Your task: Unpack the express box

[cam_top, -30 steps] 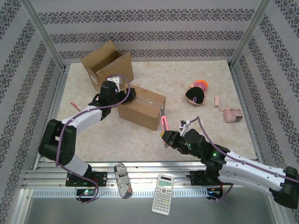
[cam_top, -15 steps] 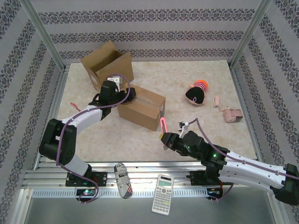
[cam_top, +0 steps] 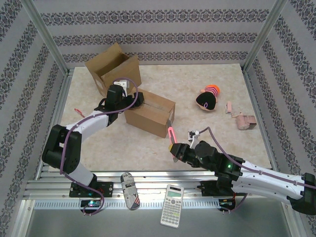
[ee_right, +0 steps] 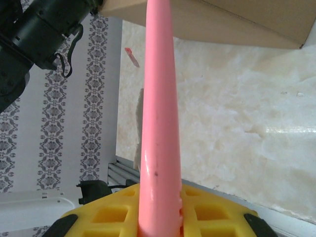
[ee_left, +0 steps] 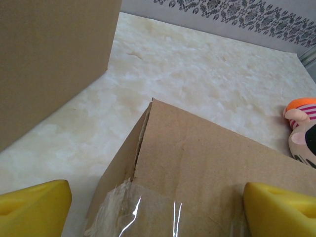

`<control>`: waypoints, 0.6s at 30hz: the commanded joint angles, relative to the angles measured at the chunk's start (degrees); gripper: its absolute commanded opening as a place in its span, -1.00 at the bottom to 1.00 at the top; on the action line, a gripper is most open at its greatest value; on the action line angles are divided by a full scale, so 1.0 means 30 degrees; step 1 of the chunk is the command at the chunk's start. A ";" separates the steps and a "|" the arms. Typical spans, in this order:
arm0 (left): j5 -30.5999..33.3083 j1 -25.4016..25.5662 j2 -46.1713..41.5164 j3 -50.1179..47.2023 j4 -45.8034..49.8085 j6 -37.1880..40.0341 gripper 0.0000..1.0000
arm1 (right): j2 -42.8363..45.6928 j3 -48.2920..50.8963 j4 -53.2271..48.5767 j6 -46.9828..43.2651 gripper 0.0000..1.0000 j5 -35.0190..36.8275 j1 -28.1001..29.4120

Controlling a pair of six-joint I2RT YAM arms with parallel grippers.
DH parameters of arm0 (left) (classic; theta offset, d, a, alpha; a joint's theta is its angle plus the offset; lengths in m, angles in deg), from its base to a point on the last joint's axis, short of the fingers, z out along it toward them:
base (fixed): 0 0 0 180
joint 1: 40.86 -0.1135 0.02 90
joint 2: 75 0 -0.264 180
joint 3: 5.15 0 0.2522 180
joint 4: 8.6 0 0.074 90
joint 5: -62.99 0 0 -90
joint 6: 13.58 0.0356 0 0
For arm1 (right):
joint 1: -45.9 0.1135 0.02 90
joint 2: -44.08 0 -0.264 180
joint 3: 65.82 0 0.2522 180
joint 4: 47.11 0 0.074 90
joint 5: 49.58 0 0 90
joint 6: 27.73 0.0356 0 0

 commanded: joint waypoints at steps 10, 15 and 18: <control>0.0098 0.0100 0.1411 -0.0498 0.5958 0.0187 0.81 | 0.4579 -0.2261 -0.8241 -0.1954 -1.00 0.1309 -0.2080; -0.0181 0.0104 0.0390 0.1726 0.7476 0.1005 0.89 | 0.4372 -0.1105 -0.7286 -0.3309 -1.00 -0.2523 -0.6598; -0.0236 0.0105 -0.0191 0.3455 0.8548 0.1525 1.00 | 0.2703 0.0570 -0.4500 -0.3874 -1.00 -0.4996 -0.9158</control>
